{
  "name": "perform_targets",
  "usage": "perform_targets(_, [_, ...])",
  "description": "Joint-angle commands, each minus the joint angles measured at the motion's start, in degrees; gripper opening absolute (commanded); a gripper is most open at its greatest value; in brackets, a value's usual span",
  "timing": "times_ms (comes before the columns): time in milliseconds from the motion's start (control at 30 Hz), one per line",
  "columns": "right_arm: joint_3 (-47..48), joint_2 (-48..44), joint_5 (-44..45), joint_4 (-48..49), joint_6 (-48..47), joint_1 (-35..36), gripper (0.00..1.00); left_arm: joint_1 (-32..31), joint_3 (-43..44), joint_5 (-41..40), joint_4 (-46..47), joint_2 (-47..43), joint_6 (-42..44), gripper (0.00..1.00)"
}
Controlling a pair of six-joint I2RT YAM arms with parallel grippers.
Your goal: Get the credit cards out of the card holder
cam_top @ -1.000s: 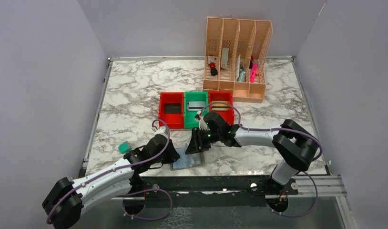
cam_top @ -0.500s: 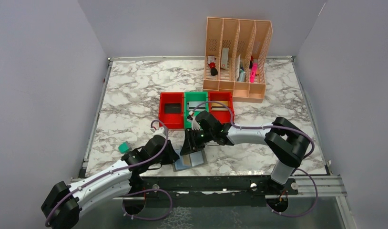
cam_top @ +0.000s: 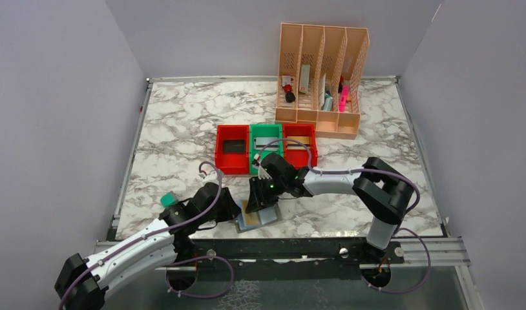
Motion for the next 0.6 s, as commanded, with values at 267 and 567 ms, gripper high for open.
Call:
perform_targets(267, [1.0,-2.0,7.7,-5.7,-2.3,0.3,0.45,-0.1,3.1,-3.5,-3.3,-4.4,-1.5,0.36])
perform_targets(567, [-3.2,-3.2,8.9,-2.8,0.8,0.3,0.46,-0.1,1.8,1.4,1.7,-3.2,0.7,0.36])
